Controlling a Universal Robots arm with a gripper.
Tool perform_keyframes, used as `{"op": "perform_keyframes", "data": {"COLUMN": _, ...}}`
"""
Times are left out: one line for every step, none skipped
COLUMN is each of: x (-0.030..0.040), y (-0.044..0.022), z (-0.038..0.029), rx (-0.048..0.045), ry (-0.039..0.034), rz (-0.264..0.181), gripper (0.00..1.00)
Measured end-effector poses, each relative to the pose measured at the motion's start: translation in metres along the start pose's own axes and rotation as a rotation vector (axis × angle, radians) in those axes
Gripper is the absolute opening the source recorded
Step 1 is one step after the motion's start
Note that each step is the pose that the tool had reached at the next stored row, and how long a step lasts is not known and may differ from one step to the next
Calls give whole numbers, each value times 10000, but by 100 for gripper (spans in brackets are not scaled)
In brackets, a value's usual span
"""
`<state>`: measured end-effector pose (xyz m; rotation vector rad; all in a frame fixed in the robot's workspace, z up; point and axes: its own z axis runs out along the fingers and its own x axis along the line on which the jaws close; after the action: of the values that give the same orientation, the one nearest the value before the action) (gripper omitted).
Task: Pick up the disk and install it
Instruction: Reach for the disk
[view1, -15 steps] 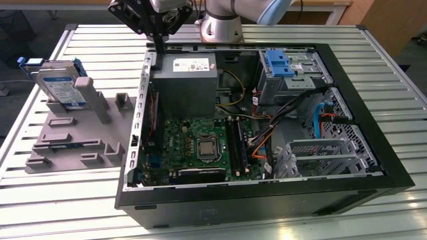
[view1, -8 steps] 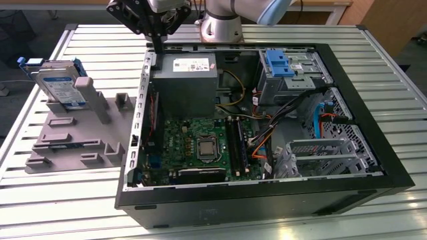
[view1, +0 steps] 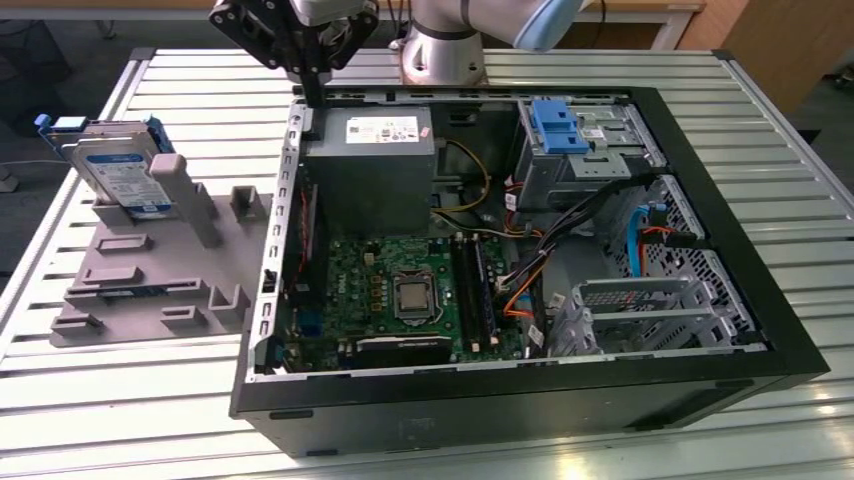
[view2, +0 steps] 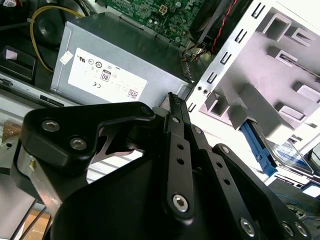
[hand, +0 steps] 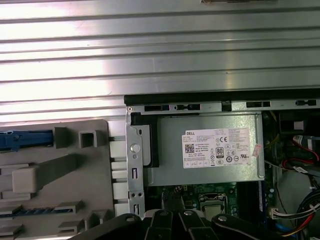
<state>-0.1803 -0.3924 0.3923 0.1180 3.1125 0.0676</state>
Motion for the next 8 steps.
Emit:
{"op": "perform_keyframes", "data": {"x": 4, "y": 0, "z": 0, "rx": 0, "ry": 0, "rz": 0, "gripper": 11}}
{"op": "perform_keyframes", "data": {"x": 8, "y": 0, "z": 1, "rx": 0, "ry": 0, "rz": 0, "gripper": 11}}
{"op": "perform_keyframes", "data": {"x": 11, "y": 0, "z": 1, "rx": 0, "ry": 0, "rz": 0, "gripper": 11}}
{"op": "perform_keyframes", "data": {"x": 15, "y": 0, "z": 2, "rx": -1, "ry": 0, "rz": 0, "gripper": 11}}
{"op": "perform_keyframes", "data": {"x": 19, "y": -1, "z": 2, "rx": -1, "ry": 0, "rz": 0, "gripper": 11}}
{"op": "perform_keyframes", "data": {"x": 23, "y": -1, "z": 2, "rx": -1, "ry": 0, "rz": 0, "gripper": 11}}
{"op": "perform_keyframes", "data": {"x": 27, "y": -1, "z": 3, "rx": -1, "ry": 0, "rz": 0, "gripper": 11}}
{"op": "perform_keyframes", "data": {"x": 30, "y": -1, "z": 3, "rx": 0, "ry": 0, "rz": 0, "gripper": 11}}
